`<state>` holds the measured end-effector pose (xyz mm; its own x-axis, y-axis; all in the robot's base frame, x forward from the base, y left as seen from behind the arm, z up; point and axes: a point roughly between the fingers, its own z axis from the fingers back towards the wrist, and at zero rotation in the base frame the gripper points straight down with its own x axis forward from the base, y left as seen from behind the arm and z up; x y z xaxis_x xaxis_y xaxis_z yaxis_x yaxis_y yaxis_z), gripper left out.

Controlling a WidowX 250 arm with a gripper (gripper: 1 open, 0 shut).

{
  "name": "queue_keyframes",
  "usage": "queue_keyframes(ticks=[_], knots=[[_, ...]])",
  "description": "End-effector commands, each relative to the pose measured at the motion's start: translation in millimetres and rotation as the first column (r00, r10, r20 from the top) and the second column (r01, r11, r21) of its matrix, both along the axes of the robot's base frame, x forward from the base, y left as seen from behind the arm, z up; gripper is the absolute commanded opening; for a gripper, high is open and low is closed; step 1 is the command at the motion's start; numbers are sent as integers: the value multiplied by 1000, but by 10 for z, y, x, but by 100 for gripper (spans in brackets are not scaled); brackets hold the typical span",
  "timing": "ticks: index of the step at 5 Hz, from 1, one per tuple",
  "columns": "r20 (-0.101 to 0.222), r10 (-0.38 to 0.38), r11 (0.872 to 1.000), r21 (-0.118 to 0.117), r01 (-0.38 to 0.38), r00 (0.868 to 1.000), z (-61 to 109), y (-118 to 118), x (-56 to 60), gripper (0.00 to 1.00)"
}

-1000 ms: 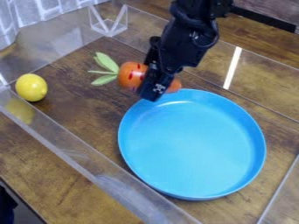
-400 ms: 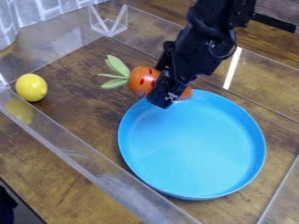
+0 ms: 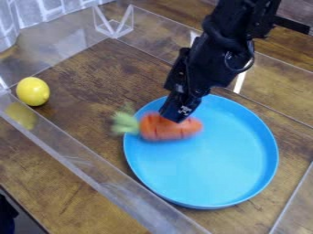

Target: Put the carrot on the blue tray

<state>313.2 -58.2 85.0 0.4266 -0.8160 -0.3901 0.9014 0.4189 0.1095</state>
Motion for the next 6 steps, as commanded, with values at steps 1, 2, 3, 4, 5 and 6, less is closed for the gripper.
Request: queue_keyframes(ticks=[1,2,3,4,5,6], knots=[[47,-13,1000,-19,14,999,45,-59,37,100],[48,-27,999,-28,28,998,-91,-69,37,100],[46,-35,999,-34,36,998,-241,-80,48,100],[35,-36,999,-39,37,999,-379,-87,41,100],[27,-29,999,-44,30,999,-453,-87,19,100],[21,-20,999,-48,21,1000,-492,-90,4,0]])
